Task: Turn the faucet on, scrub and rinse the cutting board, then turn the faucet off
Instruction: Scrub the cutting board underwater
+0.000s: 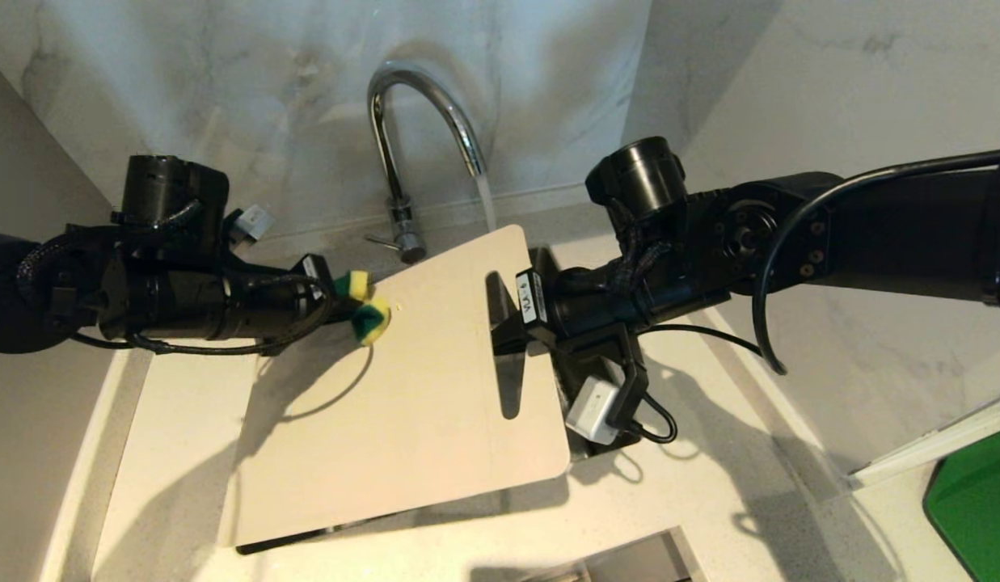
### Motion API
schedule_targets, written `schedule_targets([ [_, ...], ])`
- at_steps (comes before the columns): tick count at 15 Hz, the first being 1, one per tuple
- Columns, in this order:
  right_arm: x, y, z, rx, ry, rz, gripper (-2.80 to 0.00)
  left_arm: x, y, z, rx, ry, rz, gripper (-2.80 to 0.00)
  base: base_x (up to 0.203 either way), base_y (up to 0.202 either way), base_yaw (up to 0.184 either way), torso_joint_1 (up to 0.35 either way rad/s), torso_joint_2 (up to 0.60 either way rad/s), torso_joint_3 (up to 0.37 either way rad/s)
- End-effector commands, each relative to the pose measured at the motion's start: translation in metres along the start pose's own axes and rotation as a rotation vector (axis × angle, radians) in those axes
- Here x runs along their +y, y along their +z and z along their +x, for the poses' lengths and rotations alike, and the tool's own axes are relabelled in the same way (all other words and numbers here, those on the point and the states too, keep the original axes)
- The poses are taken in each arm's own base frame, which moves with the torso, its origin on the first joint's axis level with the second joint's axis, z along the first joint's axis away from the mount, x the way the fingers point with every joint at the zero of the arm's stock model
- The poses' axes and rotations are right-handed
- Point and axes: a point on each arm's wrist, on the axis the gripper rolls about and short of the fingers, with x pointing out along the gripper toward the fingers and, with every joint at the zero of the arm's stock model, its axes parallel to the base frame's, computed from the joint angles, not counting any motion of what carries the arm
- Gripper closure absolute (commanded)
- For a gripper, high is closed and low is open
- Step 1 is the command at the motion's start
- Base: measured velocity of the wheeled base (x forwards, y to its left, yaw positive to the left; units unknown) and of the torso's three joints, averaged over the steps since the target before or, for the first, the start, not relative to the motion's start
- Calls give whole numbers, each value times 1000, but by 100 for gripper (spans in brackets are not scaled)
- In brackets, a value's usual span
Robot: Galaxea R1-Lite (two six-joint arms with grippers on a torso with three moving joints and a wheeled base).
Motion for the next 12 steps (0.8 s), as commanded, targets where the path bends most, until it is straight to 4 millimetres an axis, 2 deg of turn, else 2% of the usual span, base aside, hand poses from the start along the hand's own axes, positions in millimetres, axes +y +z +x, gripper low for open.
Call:
schedule_targets([
  [1,-3,1,-3,1,-7,-20,0,23,9,-6,-8,39,-22,0,0,0,0,0,0,0],
  [3,-4,1,-5,3,-8,-21,0,41,15,-11,-22,29,-30,0,0,0,0,0,0,0],
  [8,-7,4,-10,5,-9,-23,0,84,10,-17,-13,102,34,0,0,0,0,0,0,0],
  [12,-6,7,-11,-1,-6,-16,0,115,13,-29,2,133,17,0,0,0,0,0,0,0],
])
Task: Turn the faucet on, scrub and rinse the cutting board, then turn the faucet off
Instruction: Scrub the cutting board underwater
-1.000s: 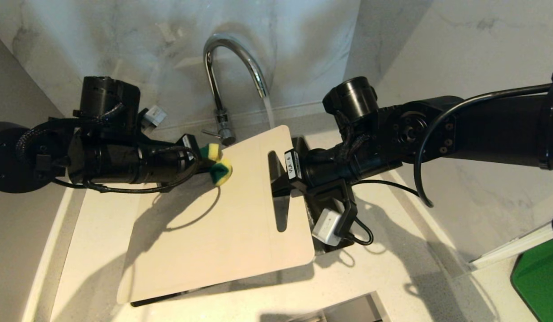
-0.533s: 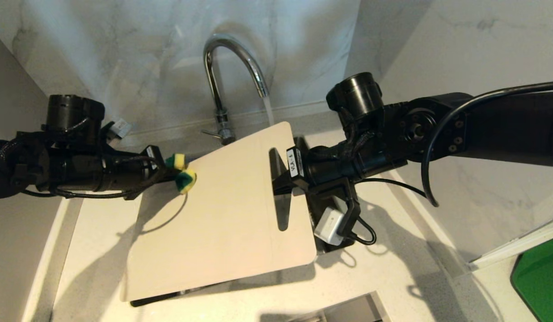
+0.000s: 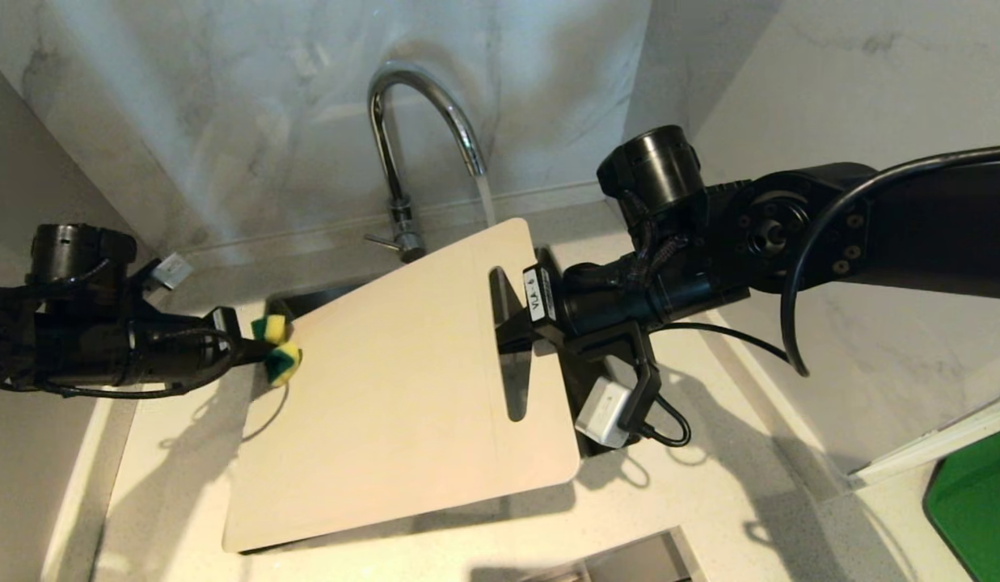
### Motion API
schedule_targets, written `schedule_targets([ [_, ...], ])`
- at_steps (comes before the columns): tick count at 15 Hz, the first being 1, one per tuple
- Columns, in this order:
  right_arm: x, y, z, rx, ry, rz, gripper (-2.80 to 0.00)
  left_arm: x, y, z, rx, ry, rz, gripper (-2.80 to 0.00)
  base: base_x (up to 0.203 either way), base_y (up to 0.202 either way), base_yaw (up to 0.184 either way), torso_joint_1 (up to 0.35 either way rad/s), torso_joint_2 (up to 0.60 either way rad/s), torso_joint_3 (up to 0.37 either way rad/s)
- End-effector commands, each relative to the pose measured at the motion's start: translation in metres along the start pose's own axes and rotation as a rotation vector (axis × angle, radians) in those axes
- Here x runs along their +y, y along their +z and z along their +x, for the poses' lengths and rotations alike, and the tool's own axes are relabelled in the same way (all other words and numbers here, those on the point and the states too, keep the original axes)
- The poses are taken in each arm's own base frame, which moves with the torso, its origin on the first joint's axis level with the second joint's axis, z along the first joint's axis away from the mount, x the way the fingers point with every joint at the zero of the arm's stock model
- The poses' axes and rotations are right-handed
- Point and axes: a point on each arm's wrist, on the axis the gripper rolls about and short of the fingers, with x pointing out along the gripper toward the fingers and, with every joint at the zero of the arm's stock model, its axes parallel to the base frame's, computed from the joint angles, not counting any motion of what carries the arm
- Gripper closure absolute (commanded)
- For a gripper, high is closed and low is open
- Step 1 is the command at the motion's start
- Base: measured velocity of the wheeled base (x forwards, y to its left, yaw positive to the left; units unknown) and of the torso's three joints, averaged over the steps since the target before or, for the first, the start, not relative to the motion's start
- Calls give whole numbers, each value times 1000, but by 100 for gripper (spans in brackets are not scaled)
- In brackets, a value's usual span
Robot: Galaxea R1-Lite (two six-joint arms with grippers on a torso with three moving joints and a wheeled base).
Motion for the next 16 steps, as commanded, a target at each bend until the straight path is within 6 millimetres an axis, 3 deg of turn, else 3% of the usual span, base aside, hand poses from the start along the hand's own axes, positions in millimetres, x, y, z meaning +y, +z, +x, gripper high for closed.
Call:
schedule_targets([
  [1,1,3,-1,-8,0,-9,0,16,2,-6,-10,32,-23,0,0,0,0,0,0,0],
  [6,-2,5,-6,-2,-3,-13,0,20,12,-16,-41,12,0,0,0,0,0,0,0,0],
  [9,-2,5,-6,-3,-1,-11,0,-2,15,-22,-55,-42,2,0,0,0,0,0,0,0],
  [12,-3,4,-7,1,-3,-5,0,-65,16,-45,-29,-187,-27,0,0,0,0,0,0,0],
  [16,-1,4,-3,-3,0,-1,0,-154,1,-76,93,-404,-38,0,0,0,0,0,0,0],
])
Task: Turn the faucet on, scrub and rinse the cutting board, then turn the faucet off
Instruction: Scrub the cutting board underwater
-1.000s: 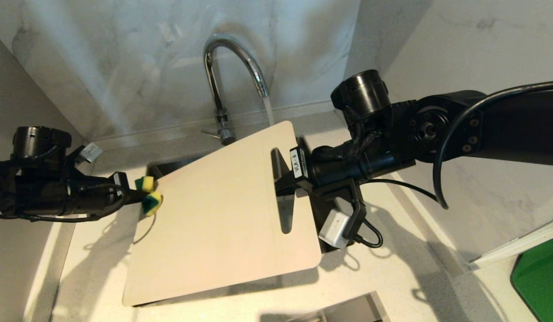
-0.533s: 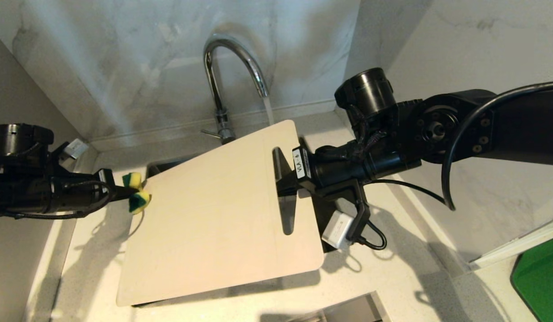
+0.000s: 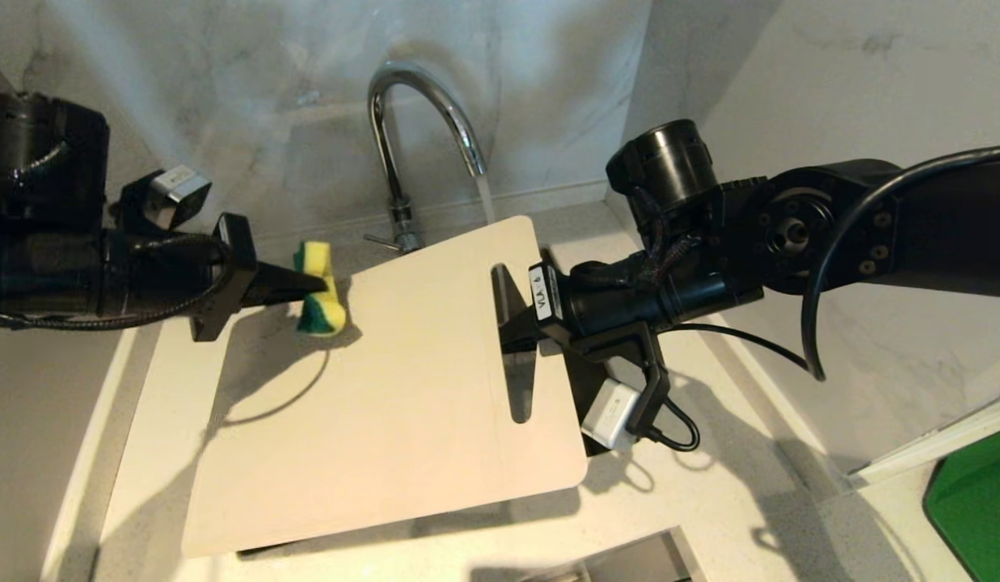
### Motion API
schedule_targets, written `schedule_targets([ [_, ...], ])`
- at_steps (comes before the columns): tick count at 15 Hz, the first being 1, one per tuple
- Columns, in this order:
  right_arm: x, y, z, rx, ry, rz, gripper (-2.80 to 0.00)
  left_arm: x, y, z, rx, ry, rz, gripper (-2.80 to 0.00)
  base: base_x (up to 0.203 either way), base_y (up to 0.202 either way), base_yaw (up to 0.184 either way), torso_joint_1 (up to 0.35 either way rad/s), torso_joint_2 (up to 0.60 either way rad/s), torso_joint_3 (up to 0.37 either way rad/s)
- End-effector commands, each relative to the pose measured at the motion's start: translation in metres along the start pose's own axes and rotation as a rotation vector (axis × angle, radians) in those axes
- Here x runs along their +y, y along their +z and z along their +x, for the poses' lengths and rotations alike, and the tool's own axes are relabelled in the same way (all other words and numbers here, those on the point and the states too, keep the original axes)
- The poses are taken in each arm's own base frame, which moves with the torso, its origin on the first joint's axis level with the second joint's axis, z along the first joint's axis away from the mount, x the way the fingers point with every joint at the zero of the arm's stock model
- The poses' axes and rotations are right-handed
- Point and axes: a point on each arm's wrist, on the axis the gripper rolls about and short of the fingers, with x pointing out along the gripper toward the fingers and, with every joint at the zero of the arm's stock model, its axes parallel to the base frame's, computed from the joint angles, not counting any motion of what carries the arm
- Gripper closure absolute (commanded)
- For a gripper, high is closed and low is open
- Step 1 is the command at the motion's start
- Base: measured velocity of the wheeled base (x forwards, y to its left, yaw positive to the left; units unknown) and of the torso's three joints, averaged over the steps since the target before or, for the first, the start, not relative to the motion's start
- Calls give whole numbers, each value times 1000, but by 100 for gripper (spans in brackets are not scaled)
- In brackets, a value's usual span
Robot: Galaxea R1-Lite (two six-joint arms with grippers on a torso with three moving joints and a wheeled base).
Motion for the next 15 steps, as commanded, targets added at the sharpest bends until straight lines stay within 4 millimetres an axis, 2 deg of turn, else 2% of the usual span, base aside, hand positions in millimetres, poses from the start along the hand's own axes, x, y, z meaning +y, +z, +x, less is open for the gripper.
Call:
schedule_targets([
  [1,2,0,3,-7,0,-11,0,-56,-12,-10,53,-146,10,0,0,0,0,0,0,0],
  [3,2,-1,4,-8,1,-6,0,-73,-27,0,130,-161,-1,0,0,0,0,0,0,0],
  [6,2,-2,3,-4,0,-5,0,-67,-41,25,202,-112,-15,0,0,0,0,0,0,0],
  [9,-2,-7,-2,21,-7,-7,0,-45,-60,33,241,-36,-25,0,0,0,0,0,0,0],
  [11,-2,-7,-2,22,-7,-6,0,-31,-66,40,202,-35,1,0,0,0,0,0,0,0],
  [15,-3,-7,-3,24,-8,-3,0,-9,-68,45,149,29,65,0,0,0,0,0,0,0],
])
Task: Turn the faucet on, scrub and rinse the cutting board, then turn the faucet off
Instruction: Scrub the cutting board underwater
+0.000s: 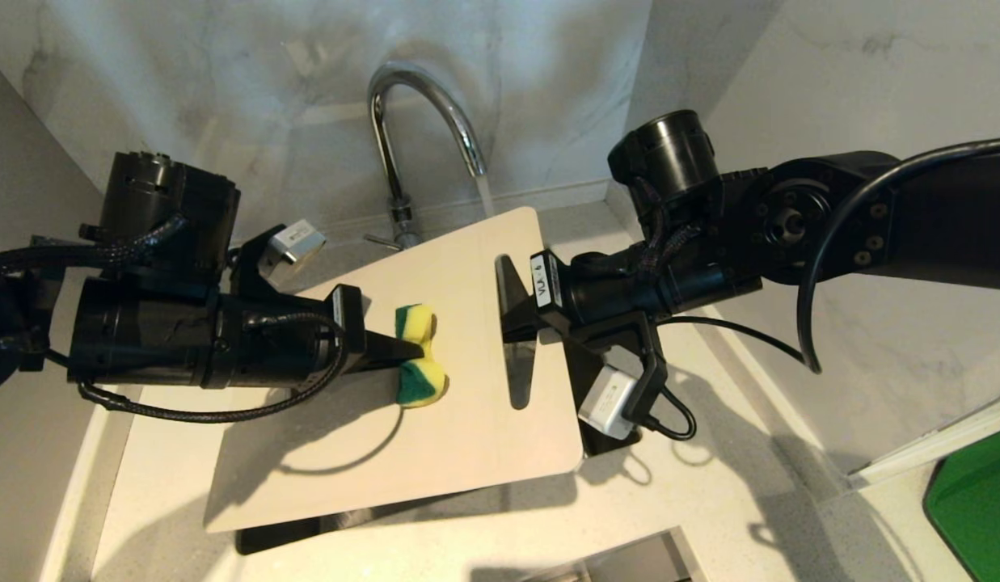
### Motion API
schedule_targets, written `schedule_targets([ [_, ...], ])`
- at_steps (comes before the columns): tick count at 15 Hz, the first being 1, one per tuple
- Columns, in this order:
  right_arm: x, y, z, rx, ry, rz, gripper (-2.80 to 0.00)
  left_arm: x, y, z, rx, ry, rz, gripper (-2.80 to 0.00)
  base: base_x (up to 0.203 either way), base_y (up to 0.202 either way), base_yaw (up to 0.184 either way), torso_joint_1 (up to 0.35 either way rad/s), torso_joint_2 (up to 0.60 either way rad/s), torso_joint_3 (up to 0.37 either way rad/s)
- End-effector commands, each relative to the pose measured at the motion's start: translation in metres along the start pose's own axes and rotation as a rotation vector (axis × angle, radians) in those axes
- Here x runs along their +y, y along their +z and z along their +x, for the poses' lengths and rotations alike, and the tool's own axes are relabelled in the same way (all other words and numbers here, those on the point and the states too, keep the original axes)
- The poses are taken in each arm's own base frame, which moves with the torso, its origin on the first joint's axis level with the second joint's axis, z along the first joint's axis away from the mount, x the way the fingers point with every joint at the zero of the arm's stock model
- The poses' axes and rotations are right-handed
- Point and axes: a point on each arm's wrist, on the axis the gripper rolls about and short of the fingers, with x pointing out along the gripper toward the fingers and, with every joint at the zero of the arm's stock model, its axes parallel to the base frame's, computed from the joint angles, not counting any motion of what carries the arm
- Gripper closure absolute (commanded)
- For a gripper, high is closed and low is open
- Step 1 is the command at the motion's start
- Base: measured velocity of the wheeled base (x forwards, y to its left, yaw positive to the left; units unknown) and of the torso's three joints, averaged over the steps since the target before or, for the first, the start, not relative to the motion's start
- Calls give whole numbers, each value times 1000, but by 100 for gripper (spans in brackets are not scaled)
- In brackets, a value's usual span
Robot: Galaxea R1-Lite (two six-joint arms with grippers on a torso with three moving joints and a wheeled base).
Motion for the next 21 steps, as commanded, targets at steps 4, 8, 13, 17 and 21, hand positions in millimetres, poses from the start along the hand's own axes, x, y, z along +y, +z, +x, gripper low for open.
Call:
schedule_targets([
  [4,0,-1,-3,5,-6,-16,0,44,-3,-3,-2,117,-77,0,0,0,0,0,0,0],
  [8,0,-2,-2,6,-7,-15,0,90,-1,-11,-57,174,-109,0,0,0,0,0,0,0],
  [13,2,-2,-3,7,-3,-12,0,153,-18,-27,-108,224,-169,0,0,0,0,0,0,0],
  [17,2,-2,-2,7,-3,-12,0,180,-25,-41,-112,253,-166,0,0,0,0,0,0,0],
  [21,2,-2,-2,6,-2,-12,0,198,-23,-56,-136,265,-212,0,0,0,0,0,0,0],
])
